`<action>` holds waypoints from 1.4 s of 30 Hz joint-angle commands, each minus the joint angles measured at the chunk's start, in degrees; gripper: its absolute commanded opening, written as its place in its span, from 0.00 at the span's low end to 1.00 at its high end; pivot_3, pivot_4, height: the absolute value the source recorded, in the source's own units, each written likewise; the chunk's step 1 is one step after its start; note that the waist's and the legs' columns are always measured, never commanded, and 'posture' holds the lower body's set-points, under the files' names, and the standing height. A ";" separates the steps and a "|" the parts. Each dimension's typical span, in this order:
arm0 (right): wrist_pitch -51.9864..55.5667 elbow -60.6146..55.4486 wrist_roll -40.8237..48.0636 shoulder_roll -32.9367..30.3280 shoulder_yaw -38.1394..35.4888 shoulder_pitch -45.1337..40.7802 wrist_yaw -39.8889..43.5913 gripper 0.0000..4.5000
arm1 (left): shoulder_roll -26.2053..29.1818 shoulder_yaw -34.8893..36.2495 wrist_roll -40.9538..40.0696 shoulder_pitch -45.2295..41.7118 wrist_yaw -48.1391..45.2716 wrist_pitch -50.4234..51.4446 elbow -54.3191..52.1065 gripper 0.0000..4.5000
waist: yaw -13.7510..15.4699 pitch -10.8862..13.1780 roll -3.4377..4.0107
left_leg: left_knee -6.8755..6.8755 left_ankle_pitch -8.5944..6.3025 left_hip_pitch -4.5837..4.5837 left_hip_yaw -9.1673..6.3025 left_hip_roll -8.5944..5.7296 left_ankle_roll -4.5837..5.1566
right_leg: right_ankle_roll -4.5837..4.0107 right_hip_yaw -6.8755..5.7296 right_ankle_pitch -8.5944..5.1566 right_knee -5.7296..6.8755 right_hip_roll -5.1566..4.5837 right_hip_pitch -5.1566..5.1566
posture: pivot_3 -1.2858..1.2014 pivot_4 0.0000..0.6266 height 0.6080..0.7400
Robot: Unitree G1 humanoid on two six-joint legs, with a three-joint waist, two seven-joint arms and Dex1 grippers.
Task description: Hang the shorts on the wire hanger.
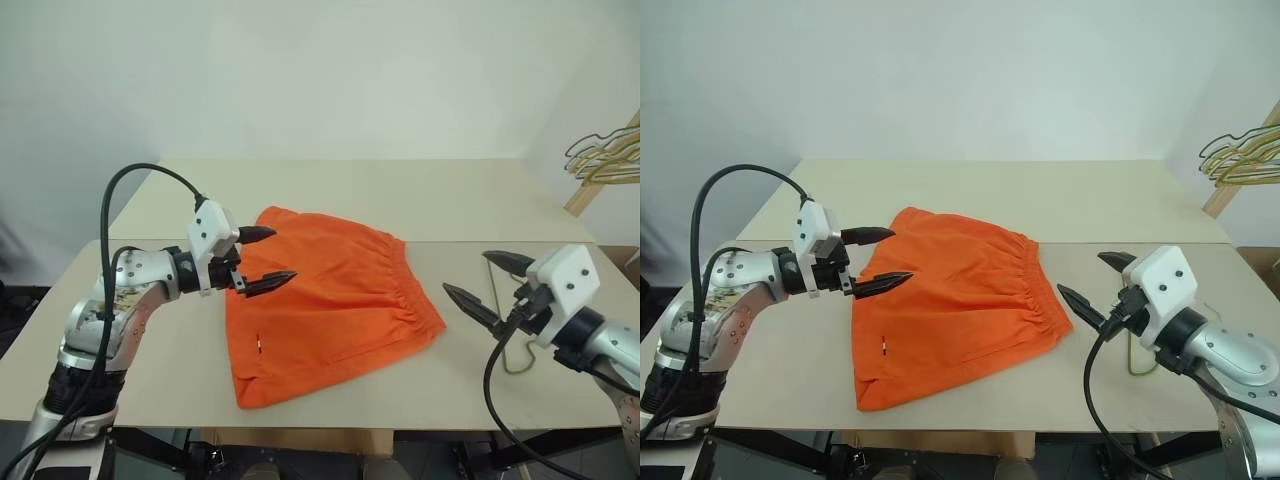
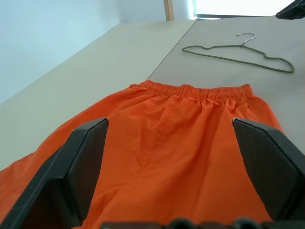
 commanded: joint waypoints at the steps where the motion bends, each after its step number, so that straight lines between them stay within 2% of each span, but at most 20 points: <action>1: -1.22 0.51 -0.39 -1.20 0.43 -2.40 0.20 1.00 | 2.05 -0.87 0.99 -0.97 -1.80 -0.29 -1.39 1.00 | -0.04 0.00 0.00 | 0.00 0.00 0.00 0.00 0.00 0.00 | 0.00 0.00 0.00 0.00 0.00 0.00 | 0.47 0.00 1.00; 6: -1.21 1.60 -0.66 -3.39 1.83 -4.35 2.08 1.00 | 3.82 -1.76 1.22 0.35 -3.39 -0.15 -2.12 1.00 | -0.17 0.00 0.01 | 0.00 0.00 0.01 0.01 0.00 0.00 | 0.00 0.01 0.00 0.00 0.01 0.00 | 0.47 0.02 1.00; 12: -1.77 0.91 -1.49 -5.31 2.59 -2.89 4.78 1.00 | 5.78 -3.21 1.98 2.93 -5.38 -0.44 -4.80 1.00 | -0.35 0.01 0.00 | 0.00 -0.02 -0.02 0.00 0.01 0.03 | 0.00 0.00 0.00 -0.04 0.00 0.00 | 0.46 0.02 1.00; 18: -8.49 1.51 -7.36 -9.70 7.55 0.50 10.86 1.00 | 8.41 -6.09 3.98 5.48 -10.02 -3.35 -6.30 1.00 | -1.01 0.01 0.01 | 0.00 -0.02 -0.01 0.02 0.01 0.04 | 0.01 0.00 0.00 -0.04 0.00 0.01 | 0.46 0.01 1.00; 22: -11.00 2.49 -8.63 -10.11 9.71 0.27 12.32 1.00 | 9.71 -7.57 4.20 5.93 -13.16 -4.28 -7.12 1.00 | -1.37 0.02 0.00 | 0.00 -0.03 -0.01 0.02 0.02 0.05 | 0.01 0.00 -0.01 -0.06 0.01 0.02 | 0.46 0.01 1.00; 25: -11.45 3.52 -8.78 -9.99 9.49 -0.33 12.73 1.00 | 11.33 -9.54 6.95 7.40 -16.31 -8.71 -7.13 1.00 | -1.41 0.01 0.01 | 0.00 -0.03 0.00 0.02 0.02 0.05 | 0.01 0.01 -0.01 -0.06 0.01 0.03 | 0.46 0.00 1.00; 32: -11.92 7.68 -10.38 -11.65 4.75 2.80 14.22 1.00 | 9.48 -9.73 7.26 8.40 -15.61 -10.05 -5.99 1.00 | -0.89 0.01 0.00 | 0.01 -0.04 -0.04 0.02 0.01 0.07 | 0.01 -0.03 -0.01 -0.08 -0.02 0.04 | 0.46 0.00 1.00; 36: -6.18 9.73 -12.23 -13.83 2.70 5.73 13.30 1.00 | 9.08 -8.86 7.40 10.04 -16.45 -13.37 -3.23 1.00 | -1.19 0.00 0.01 | 0.01 -0.06 -0.02 0.02 0.02 0.10 | 0.01 -0.03 -0.01 -0.08 -0.01 0.04 | 0.46 0.00 1.00; 38: 3.38 10.84 -12.69 -15.26 2.62 5.38 10.58 1.00 | 8.43 -8.05 6.53 10.17 -16.55 -14.39 -1.84 1.00 | -1.37 0.00 0.02 | 0.01 -0.06 -0.01 0.03 0.02 0.11 | 0.01 0.00 0.00 -0.07 -0.01 0.04 | 0.46 0.00 1.00; 42: 23.94 12.89 -10.87 -16.14 3.84 -0.52 5.72 1.00 | 7.16 -7.90 6.78 9.51 -16.03 -15.26 -0.25 1.00 | -1.45 -0.04 0.08 | 0.02 -0.06 0.03 0.05 0.01 0.11 | 0.01 0.05 0.00 -0.04 -0.01 0.07 | 0.46 0.00 1.00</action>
